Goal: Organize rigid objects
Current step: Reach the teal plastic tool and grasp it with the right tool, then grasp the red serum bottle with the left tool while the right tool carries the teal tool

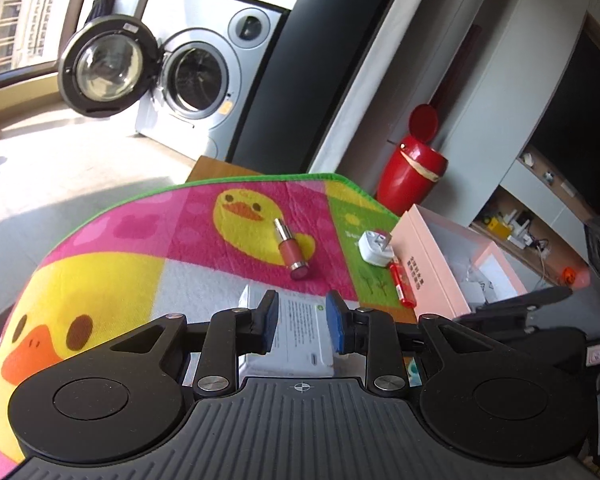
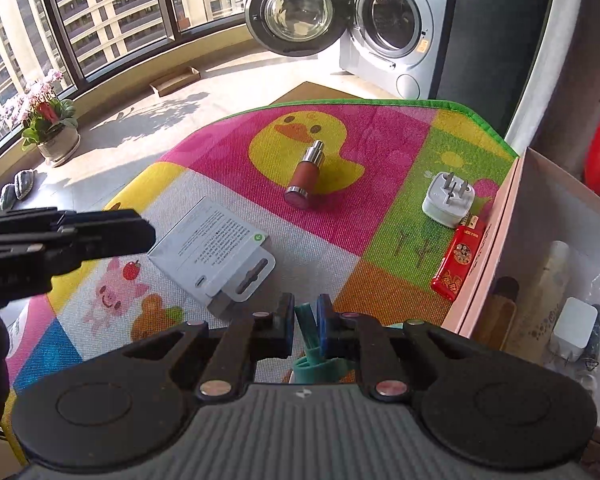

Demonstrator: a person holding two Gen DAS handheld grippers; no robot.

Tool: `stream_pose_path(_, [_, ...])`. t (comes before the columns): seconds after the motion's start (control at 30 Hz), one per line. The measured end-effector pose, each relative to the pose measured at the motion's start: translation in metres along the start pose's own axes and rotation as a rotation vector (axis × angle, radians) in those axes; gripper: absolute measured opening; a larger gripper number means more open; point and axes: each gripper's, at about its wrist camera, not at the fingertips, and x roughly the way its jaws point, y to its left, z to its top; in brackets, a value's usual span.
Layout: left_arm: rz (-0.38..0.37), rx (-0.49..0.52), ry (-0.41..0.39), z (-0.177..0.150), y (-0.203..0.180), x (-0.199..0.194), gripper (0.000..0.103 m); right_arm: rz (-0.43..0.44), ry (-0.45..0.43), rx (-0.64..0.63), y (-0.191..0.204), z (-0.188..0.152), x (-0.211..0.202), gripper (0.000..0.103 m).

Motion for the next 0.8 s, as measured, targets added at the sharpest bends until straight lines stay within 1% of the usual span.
stream_pose_path(0.07, [0.024,-0.013,0.013,0.02,0.001,0.021,0.029,-0.008,-0.03,0.008,0.001,-0.015,-0.015,0.014])
stream_pose_path(0.1, [0.034,-0.032,0.034,0.03,0.002,0.035,0.029,-0.007,-0.046,0.018,-0.001,-0.023,-0.023,0.016])
stream_pose_path(0.2, [0.064,-0.08,0.107,0.053,-0.003,0.085,0.029,-0.02,-0.097,0.047,-0.006,-0.045,-0.043,0.028])
stream_pose_path(0.23, [0.077,-0.083,0.123,0.057,-0.006,0.097,0.029,-0.034,-0.113,0.049,-0.007,-0.051,-0.049,0.032])
stream_pose_path(0.27, [0.096,-0.077,0.148,0.059,-0.01,0.109,0.029,-0.058,-0.133,0.045,-0.007,-0.058,-0.055,0.034])
stream_pose_path(0.37, [0.153,-0.042,0.211,0.061,-0.022,0.14,0.029,-0.123,-0.184,0.017,-0.01,-0.079,-0.074,0.043])
stream_pose_path(0.43, [0.186,-0.011,0.239,0.058,-0.029,0.154,0.029,-0.151,-0.208,0.006,-0.016,-0.089,-0.081,0.056])
stream_pose_path(0.5, [0.196,0.003,0.255,0.055,-0.034,0.165,0.029,-0.174,-0.225,0.005,-0.023,-0.102,-0.086,0.059])
stream_pose_path(0.57, [0.216,0.016,0.261,0.05,-0.039,0.172,0.029,-0.18,-0.225,0.015,-0.028,-0.112,-0.087,0.06])
stream_pose_path(0.6, [0.229,0.042,0.243,0.048,-0.044,0.173,0.027,-0.18,-0.223,0.024,-0.031,-0.116,-0.086,0.06])
stream_pose_path(0.7, [0.239,0.121,0.237,0.04,-0.057,0.172,0.024,-0.168,-0.215,0.06,-0.037,-0.125,-0.081,0.06])
stream_pose_path(0.77, [0.206,0.152,0.247,0.033,-0.063,0.165,0.024,-0.146,-0.214,0.089,-0.04,-0.129,-0.079,0.06])
stream_pose_path(0.8, [0.173,0.172,0.252,0.027,-0.067,0.159,0.024,-0.136,-0.214,0.098,-0.042,-0.13,-0.079,0.06])
